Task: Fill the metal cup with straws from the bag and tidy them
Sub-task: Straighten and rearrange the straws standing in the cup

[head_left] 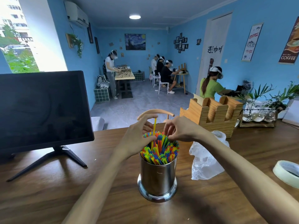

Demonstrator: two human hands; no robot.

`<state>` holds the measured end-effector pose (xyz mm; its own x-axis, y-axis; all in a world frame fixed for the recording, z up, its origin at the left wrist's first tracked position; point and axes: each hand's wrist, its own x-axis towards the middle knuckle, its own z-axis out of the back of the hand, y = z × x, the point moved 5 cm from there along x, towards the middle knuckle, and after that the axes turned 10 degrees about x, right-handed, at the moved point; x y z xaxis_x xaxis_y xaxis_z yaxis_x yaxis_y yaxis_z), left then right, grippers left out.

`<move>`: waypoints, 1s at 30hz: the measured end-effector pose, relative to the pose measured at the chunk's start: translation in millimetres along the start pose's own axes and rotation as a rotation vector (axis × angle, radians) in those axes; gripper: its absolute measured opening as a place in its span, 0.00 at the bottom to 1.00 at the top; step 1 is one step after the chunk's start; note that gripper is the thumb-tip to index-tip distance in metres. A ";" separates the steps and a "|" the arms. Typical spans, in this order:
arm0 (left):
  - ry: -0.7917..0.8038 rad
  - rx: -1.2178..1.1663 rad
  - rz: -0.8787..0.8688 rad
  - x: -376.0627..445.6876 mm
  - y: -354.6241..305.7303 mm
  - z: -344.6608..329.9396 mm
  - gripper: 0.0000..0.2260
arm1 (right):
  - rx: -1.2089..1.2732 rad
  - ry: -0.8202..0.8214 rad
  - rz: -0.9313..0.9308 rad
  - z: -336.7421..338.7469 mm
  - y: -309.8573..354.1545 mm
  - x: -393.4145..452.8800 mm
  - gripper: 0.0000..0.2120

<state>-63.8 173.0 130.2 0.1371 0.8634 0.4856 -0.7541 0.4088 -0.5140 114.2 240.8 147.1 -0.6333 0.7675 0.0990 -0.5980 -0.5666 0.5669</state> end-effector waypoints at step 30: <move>0.142 0.116 0.015 -2.2 -1.2 -3.3 0.28 | 0.041 -0.071 0.020 27.2 18.2 -13.9 0.04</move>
<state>-61.0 171.5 127.4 0.2086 0.9055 0.3695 -0.8244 0.3661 -0.4316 125.4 227.9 178.3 -0.6078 0.7762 0.1674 -0.5639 -0.5704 0.5973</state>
